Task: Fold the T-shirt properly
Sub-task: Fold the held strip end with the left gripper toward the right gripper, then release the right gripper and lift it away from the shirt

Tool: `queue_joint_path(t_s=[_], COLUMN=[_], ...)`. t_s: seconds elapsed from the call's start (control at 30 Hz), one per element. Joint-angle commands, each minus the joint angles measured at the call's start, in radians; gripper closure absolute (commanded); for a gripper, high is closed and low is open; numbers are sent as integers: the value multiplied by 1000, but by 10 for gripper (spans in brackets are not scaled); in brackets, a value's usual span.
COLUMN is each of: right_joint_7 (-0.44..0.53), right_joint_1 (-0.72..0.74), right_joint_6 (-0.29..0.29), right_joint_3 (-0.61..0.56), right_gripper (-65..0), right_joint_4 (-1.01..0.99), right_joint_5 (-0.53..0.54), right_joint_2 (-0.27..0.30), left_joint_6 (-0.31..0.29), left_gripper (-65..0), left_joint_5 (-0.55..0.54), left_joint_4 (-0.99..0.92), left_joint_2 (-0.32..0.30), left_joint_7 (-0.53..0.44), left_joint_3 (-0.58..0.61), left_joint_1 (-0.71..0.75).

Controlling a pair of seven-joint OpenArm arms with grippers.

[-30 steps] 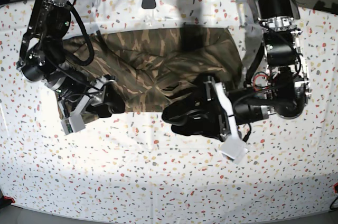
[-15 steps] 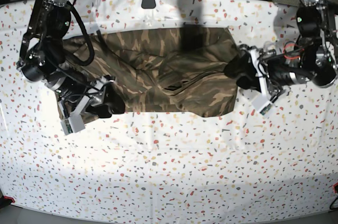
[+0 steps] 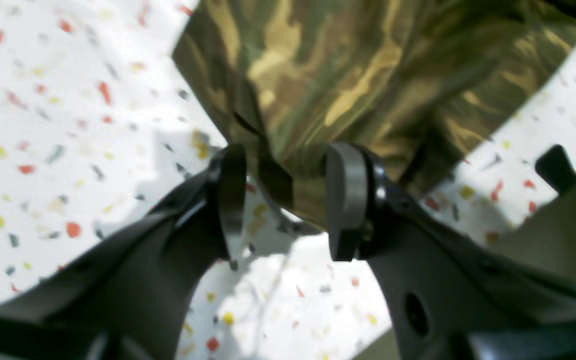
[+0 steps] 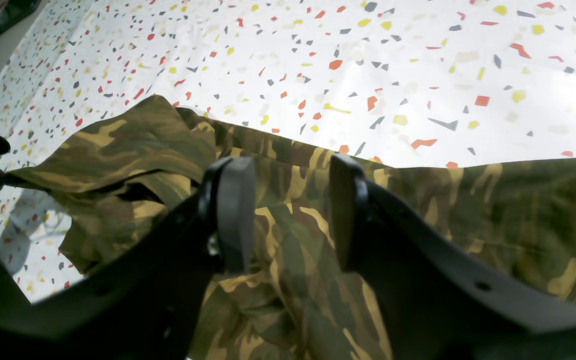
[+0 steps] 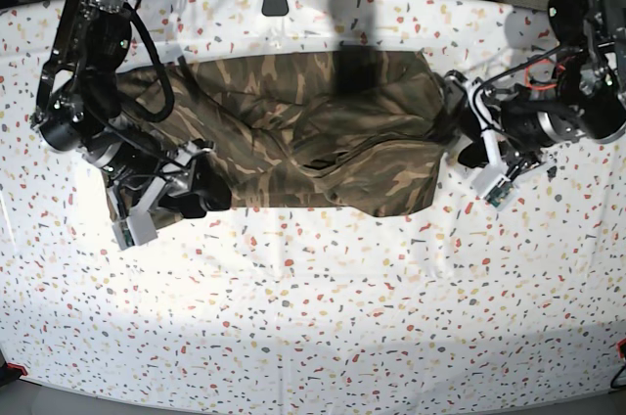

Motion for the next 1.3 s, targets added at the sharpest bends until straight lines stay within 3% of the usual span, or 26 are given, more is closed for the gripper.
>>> queue_joint_path(t_s=[0.0,0.13,0.27,0.43,0.53,1.0,1.13,1.27], right_joint_7=[22,23,48,64,56,25,30,31], right_joint_1=[17,17,17,-1,-110,-658,-723,-720], right_joint_6=[5,5,5,5,5,5,5,5], right_joint_3=[2,2,57,296,354,365,365,365], right_gripper=[-254,-254,-254,-254,-254,-254,-254,-254], right_joint_4=[19,19,89,256,292,436,467,467], right_joint_5=[23,33,192,58,113,105,106,140], right_joint_2=[8,8,16,-3,-12,-36,-36,-36], left_joint_6=[1,0,0,0,0,8,11,13], left_gripper=[-258,-258,-258,-258,-258,-258,-258,-258], left_joint_5=[-23,-82,-101,-101,-101,-55,-54,43], left_joint_4=[18,18,18,18,19,19,18,18], left_joint_2=[-6,-6,-7,-7,-6,-6,-6,26], left_joint_7=[-23,-24,-28,-63,-77,-84,-84,-153], left_joint_3=[-5,-3,-3,-3,-3,-3,-3,-3], left_joint_1=[3,45,58,57,57,58,61,85])
